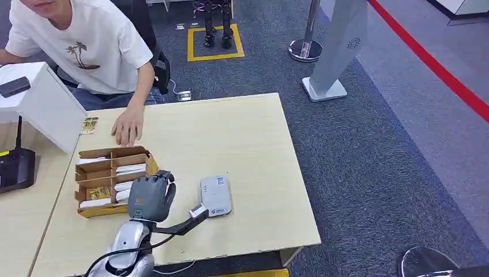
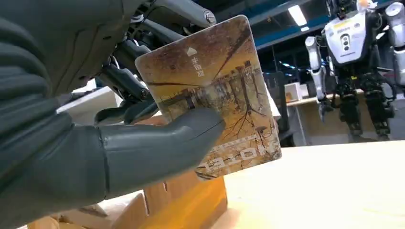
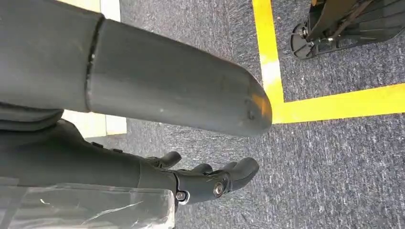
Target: Pass the card to the sensor for recognition and then transmit it.
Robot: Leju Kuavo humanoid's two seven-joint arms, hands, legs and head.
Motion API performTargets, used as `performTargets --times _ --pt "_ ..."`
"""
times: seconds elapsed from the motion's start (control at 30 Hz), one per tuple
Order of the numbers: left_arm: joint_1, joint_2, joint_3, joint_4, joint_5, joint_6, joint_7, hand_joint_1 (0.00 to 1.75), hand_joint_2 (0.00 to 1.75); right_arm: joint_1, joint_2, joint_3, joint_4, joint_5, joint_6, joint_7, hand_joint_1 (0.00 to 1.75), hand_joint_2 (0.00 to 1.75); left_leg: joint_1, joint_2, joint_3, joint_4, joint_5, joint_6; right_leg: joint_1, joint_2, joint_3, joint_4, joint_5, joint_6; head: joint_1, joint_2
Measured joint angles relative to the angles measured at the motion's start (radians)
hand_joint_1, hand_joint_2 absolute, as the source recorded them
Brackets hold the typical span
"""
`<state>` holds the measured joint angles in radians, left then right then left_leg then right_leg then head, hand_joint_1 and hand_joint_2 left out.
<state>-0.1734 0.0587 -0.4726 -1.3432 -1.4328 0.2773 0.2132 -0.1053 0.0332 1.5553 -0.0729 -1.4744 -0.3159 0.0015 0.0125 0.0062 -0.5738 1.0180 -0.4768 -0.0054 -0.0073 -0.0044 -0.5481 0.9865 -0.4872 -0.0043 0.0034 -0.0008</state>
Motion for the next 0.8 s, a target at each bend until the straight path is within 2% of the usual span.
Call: performTargets --times 0.3,0.5,0.8 --pt "-0.028 -0.053 -0.011 0.066 0.039 -0.005 -0.027 1.75 1.75 -0.006 -0.002 0.000 0.000 0.030 0.004 0.008 0.00 1.75 0.000 0.000 0.000 0.000 0.000 0.000 0.000 0.000 0.000 0.000 0.000 0.000 0.000 0.000" --pt "-0.042 -0.068 -0.021 0.089 0.050 -0.006 -0.035 1.75 1.75 -0.007 -0.004 0.000 0.000 0.034 0.004 0.008 0.00 1.75 0.000 0.000 0.000 0.000 0.000 0.000 0.000 0.000 0.000 0.000 0.000 0.000 0.000 0.000" --pt "-0.081 -0.124 -0.072 0.150 0.096 -0.012 -0.074 1.75 1.75 -0.011 -0.008 0.000 0.000 0.072 0.011 0.014 0.00 1.75 -0.001 0.000 0.000 0.000 0.000 0.000 -0.001 0.000 0.000 0.000 0.000 0.000 0.000 0.000"
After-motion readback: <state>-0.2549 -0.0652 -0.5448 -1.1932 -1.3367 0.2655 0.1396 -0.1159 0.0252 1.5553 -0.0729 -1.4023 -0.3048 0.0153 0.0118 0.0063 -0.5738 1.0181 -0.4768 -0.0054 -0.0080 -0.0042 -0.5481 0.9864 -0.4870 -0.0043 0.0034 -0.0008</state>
